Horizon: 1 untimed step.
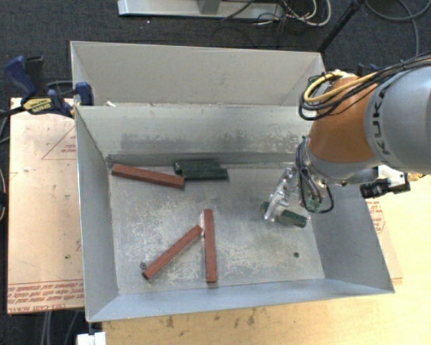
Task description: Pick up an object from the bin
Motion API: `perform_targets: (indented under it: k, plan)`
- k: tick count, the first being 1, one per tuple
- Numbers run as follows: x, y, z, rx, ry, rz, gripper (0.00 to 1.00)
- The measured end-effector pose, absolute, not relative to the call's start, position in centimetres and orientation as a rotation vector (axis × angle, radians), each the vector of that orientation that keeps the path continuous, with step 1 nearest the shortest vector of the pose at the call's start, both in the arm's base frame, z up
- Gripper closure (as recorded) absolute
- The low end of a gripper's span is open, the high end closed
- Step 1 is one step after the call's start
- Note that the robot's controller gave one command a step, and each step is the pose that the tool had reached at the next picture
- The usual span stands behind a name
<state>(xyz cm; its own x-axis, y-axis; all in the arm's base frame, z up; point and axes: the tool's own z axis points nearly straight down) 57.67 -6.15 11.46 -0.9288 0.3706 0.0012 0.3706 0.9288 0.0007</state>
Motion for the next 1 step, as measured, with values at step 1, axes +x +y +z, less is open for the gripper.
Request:
perform_targets:
  k: [1]
  plan:
    - [57.58, -6.13, 13.01, -0.591, -3.080, -0.001, 1.00]
